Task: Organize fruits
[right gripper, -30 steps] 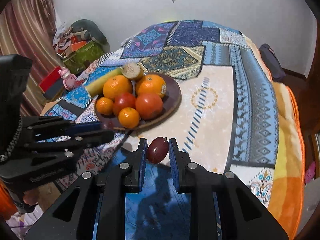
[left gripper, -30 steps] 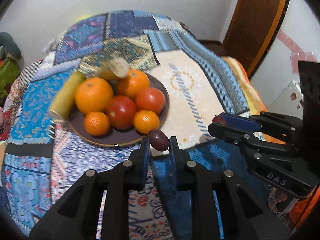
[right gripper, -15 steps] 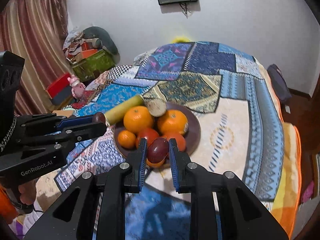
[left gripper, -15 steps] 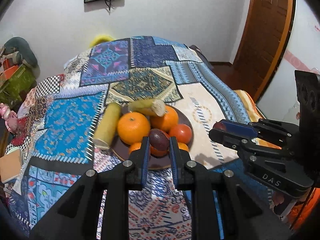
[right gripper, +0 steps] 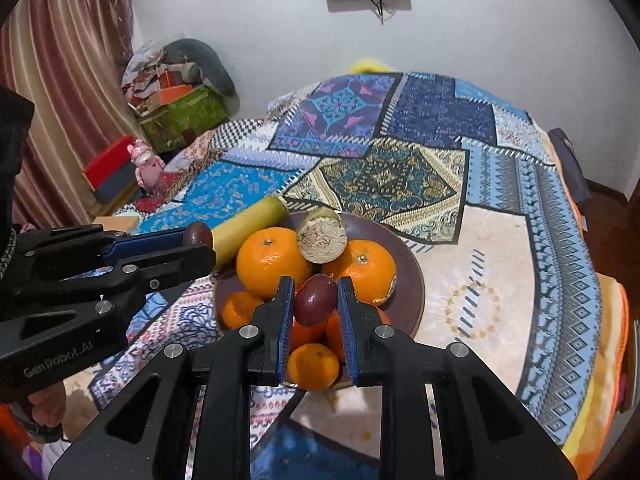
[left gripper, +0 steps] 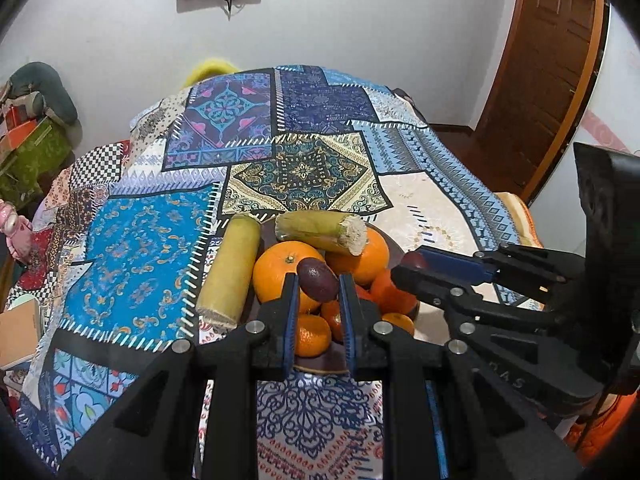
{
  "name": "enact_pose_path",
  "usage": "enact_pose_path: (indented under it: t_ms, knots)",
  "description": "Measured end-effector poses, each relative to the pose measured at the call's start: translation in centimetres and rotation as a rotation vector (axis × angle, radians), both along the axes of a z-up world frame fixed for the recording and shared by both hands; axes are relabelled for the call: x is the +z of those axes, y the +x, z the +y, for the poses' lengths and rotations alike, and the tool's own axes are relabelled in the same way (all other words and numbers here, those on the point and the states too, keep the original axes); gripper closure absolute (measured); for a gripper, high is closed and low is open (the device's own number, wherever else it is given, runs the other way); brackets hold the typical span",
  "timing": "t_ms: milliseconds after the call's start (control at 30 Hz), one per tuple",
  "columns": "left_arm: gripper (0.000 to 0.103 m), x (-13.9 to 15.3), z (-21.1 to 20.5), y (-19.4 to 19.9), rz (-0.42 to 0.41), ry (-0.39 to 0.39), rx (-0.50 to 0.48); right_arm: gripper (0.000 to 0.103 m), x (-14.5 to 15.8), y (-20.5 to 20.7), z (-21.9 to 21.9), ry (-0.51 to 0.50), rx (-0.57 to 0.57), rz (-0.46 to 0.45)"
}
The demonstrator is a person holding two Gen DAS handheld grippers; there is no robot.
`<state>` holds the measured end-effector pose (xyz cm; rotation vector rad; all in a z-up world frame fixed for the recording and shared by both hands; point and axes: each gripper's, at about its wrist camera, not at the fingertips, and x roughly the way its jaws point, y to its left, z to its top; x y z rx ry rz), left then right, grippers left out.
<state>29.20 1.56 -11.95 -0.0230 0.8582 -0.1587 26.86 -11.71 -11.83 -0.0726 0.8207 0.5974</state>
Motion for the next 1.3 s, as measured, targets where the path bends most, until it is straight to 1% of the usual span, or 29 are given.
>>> enact_pose_path:
  t_ms: [200, 333, 500, 600, 767, 800, 833, 867, 933, 1000, 1133, 1300]
  knots:
    - [0.084, -2.4, 0.0, 1.9, 0.050, 0.004, 0.001, 0.083, -1.0, 1.1, 0.3, -0.014, 0.003, 0.024]
    - [0.084, -3.3, 0.0, 2.6, 0.071, -0.007, -0.008, 0.083, -1.6, 1.7, 0.4, -0.020, 0.010, 0.048]
    - [0.084, -3.8, -0.5, 3.1, 0.074, 0.006, -0.019, 0.083, -2.2, 2.2, 0.4, -0.013, 0.012, 0.072]
    - [0.084, -3.9, -0.5, 3.3, 0.061, 0.018, -0.002, 0.082, -2.5, 2.2, 0.5, -0.023, 0.016, 0.080]
    - [0.082, -4.2, -0.1, 3.5, 0.073, 0.004, 0.004, 0.082, -2.7, 2.2, 0.4, -0.026, 0.019, 0.091]
    - [0.080, -4.2, -0.1, 3.5, 0.073, 0.003, 0.004, 0.081, -2.8, 2.3, 0.3, -0.024, 0.018, 0.093]
    - [0.079, -4.1, -0.1, 3.4, 0.071, 0.002, 0.004, 0.076, -2.7, 2.3, 0.2, -0.024, 0.013, 0.094]
    - [0.077, -4.1, -0.1, 3.3, 0.068, 0.003, 0.007, 0.074, -2.7, 2.3, 0.1, -0.026, 0.003, 0.090]
    - [0.070, -3.8, 0.1, 3.1, 0.057, 0.002, 0.023, 0.070, -2.4, 2.2, -0.2, -0.018, -0.008, 0.086]
    - [0.061, -3.5, 0.4, 2.9, 0.046, -0.009, 0.037, 0.068, -2.0, 2.1, -0.8, 0.003, -0.014, 0.086]
    - [0.060, -2.1, 1.0, 2.2, 0.014, -0.018, 0.052, 0.068, -0.5, 1.5, -1.4, 0.017, -0.023, 0.053]
    - [0.060, 1.1, 1.8, 0.4, -0.065, -0.028, 0.080, 0.068, 3.0, -0.3, -2.2, 0.051, -0.048, -0.021]
